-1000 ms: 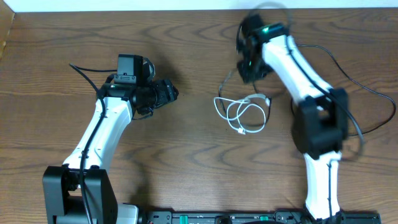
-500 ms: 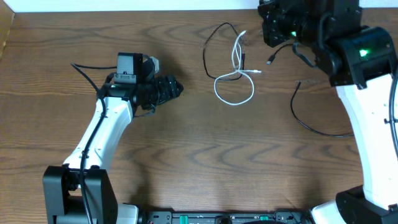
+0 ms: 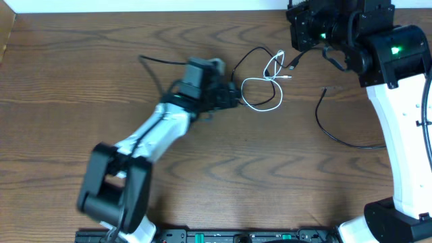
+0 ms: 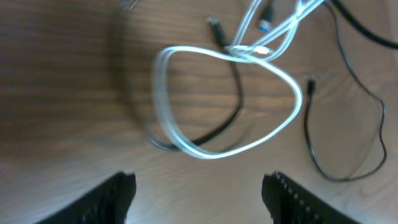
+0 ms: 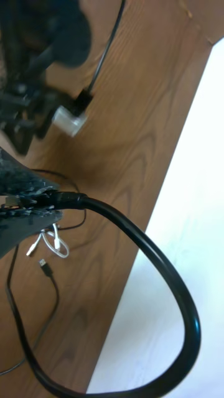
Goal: Untangle cables
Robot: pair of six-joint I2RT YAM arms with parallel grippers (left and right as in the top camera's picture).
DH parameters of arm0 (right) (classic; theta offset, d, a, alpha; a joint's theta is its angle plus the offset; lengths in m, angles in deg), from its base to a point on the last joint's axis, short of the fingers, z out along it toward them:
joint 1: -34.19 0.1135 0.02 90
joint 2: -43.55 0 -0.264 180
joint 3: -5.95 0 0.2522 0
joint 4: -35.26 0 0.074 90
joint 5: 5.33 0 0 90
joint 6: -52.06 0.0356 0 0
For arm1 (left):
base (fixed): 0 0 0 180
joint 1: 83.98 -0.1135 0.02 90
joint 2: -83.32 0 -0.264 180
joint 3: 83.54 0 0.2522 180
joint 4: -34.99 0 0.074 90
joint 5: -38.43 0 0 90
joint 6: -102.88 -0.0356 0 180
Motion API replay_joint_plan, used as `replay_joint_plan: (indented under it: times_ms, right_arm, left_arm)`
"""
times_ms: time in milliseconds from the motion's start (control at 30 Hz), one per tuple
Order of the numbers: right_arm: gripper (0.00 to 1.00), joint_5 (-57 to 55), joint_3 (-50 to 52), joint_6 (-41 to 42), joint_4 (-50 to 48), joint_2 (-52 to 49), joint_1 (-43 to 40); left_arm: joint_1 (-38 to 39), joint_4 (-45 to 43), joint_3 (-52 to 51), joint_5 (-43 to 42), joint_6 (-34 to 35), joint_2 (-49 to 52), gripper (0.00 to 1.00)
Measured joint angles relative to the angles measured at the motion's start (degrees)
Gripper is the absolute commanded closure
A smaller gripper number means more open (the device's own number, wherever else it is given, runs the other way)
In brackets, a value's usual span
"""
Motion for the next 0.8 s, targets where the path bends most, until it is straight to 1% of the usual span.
replay_joint_plan:
  times_ms: [33,133,200,233,333,433,467,533,700,733,800]
  right_arm:
    - [0.99,0.00,0.02,0.00,0.13,0.00,-0.22]
    - [0.99,-0.04,0.04,0.00,0.22,0.00,-0.57]
    - [0.99,0.00,0.04,0.00,0.22,0.00,-0.57]
    - [0.99,0.00,0.04,0.00,0.22,0.00,-0.57]
    - [0.99,0.00,0.04,0.00,0.24,0.00,-0.57]
    - [0.99,0.11,0.04,0.00,0.22,0.00,-0.57]
    - [0.99,0.26,0.04,0.00,0.24,0.00,-0.57]
    - [0.99,0.74,0.04,0.00,0.22,0.00,-0.57]
    - [0.99,2.19,0.04,0.00,0.22,0.00,-0.57]
    - [0.99,2.38,0.04,0.00,0.24,0.00,-0.57]
    - [0.99,2.67,0.04,0.00,0.35,0.00,-0.57]
  left_arm:
    - [1.22,-2.67,-0.07,0.37,0.37,1.07,0.29]
    - [5.81,-12.76,-0.26,2.86,0.85,4.66,0.21]
    - [8.55,-17.92,-0.26,5.22,1.33,6.60,0.21]
    - [9.94,-20.11,-0.26,6.75,1.53,7.58,0.21]
    - [13.92,-24.68,-0.28,11.65,1.95,10.34,0.29]
    - [16.68,-26.47,-0.28,16.26,1.95,12.74,0.29]
    - [17.42,-27.12,-0.28,17.99,1.97,13.62,0.32]
    - [18.56,-29.03,-0.28,21.20,1.99,15.45,0.33]
    - [19.80,-38.56,-0.31,26.47,1.99,20.55,0.36]
    - [19.80,-40.39,-0.28,26.99,1.99,21.59,0.40]
    - [19.78,-42.71,-0.26,27.87,2.19,23.32,0.55]
